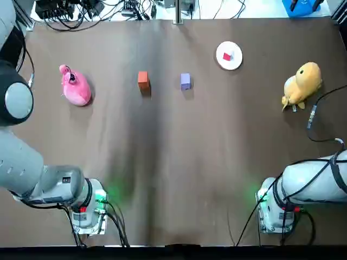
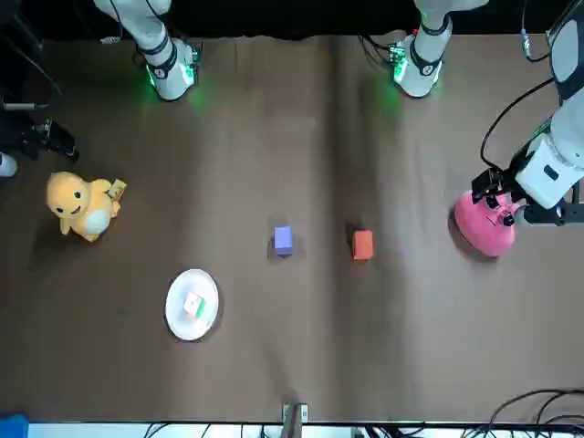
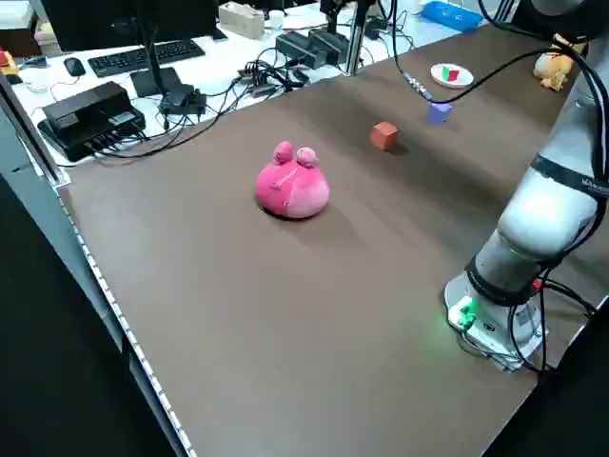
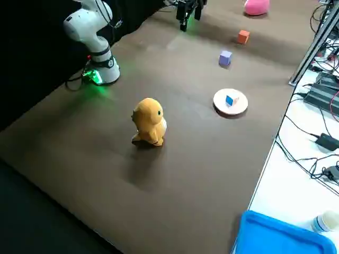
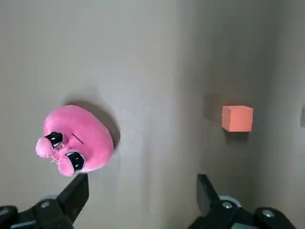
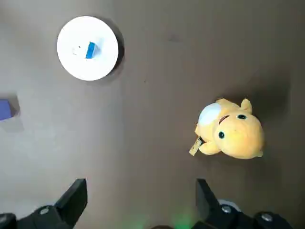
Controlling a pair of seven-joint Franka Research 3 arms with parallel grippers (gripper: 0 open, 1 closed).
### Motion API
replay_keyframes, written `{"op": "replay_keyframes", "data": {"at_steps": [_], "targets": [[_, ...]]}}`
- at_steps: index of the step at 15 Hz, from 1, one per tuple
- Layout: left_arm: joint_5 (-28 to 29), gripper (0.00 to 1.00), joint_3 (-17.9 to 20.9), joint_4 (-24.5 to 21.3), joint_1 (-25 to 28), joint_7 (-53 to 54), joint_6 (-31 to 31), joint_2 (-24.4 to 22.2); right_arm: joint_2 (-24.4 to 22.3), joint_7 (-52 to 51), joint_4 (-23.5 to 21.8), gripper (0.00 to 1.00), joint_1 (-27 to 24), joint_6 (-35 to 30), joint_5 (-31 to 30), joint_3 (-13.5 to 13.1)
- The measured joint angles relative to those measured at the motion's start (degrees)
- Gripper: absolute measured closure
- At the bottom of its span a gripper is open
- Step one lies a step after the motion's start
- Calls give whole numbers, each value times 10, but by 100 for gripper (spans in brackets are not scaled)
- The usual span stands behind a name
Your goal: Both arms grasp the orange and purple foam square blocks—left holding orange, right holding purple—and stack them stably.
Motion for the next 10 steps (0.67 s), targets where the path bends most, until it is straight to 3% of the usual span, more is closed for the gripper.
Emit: {"op": "replay_keyframes", "data": {"at_steps": [6,10], "targets": [[-3,0,0,5,0,2,0,1,0,0,0,0,0,0,0,0],[-8,0,-16,2,-16,5,0,37,0,0,0,0,0,0,0,0]]}}
